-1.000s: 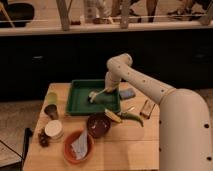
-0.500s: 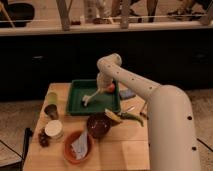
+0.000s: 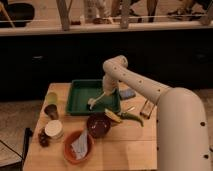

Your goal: Wipe tray with brush

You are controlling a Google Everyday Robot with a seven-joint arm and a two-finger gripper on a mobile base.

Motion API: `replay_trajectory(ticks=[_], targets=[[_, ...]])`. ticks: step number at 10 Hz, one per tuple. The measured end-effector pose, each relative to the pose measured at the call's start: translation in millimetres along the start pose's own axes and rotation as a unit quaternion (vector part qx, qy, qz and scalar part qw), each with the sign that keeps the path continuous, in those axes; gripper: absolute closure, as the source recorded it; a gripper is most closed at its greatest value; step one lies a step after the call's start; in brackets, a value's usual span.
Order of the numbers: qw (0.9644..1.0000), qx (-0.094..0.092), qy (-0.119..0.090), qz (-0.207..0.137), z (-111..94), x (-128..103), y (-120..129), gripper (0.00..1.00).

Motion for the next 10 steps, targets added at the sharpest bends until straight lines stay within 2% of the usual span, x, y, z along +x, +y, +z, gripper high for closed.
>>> replay_trajectory(ticks=[3, 7, 10], targets=[[0.9990, 0.013, 0.020, 0.038, -13, 30, 7, 0.97], [0.9975, 0.031, 0.025, 0.058, -16, 34, -8, 0.97], [0.9975, 0.031, 0.025, 0.058, -16, 35, -8, 0.97]])
